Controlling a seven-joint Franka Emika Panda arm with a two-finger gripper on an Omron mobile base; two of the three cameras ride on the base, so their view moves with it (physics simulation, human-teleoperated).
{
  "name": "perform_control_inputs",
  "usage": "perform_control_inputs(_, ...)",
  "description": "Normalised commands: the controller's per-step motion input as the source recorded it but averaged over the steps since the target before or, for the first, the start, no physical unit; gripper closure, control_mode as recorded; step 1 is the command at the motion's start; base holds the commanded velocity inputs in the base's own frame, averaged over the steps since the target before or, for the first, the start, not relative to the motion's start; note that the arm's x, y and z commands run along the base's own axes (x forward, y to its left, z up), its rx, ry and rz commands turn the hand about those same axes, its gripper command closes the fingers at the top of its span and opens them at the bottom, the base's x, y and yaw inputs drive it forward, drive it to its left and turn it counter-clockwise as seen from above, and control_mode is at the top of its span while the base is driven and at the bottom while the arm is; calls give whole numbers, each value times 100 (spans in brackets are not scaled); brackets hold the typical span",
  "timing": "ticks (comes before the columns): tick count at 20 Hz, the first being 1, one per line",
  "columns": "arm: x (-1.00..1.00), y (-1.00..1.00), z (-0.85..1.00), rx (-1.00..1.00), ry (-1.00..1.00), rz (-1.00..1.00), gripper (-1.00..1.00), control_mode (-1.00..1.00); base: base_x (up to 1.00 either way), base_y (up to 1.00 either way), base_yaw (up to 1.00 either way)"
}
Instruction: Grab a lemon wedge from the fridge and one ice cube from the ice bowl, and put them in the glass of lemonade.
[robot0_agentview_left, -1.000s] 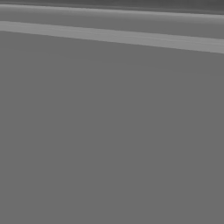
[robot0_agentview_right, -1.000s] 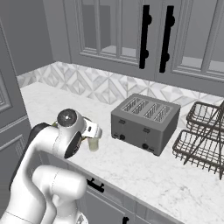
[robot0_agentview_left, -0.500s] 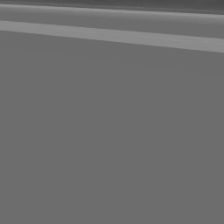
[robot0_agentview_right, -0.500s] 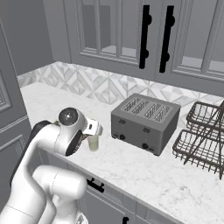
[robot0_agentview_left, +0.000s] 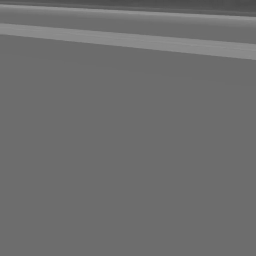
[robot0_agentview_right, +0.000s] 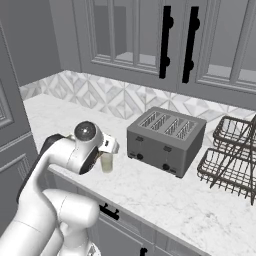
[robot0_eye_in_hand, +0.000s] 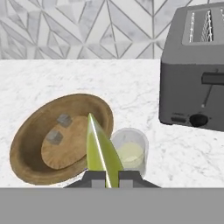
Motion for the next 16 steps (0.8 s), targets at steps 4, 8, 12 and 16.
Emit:
perform_control_inputs(4, 4, 0, -1, 11, -5, 0, 100, -100, 0, 0, 0)
perform_control_inputs(8, 0, 0, -2, 10, -9, 0, 100, -100, 0, 0, 0)
perform_control_inputs(12, 0, 2, -15, 7, -4, 0, 100, -100, 0, 0, 0)
perform_control_inputs(16, 0, 0, -28, 8, -1, 2, 100, -100, 0, 0, 0)
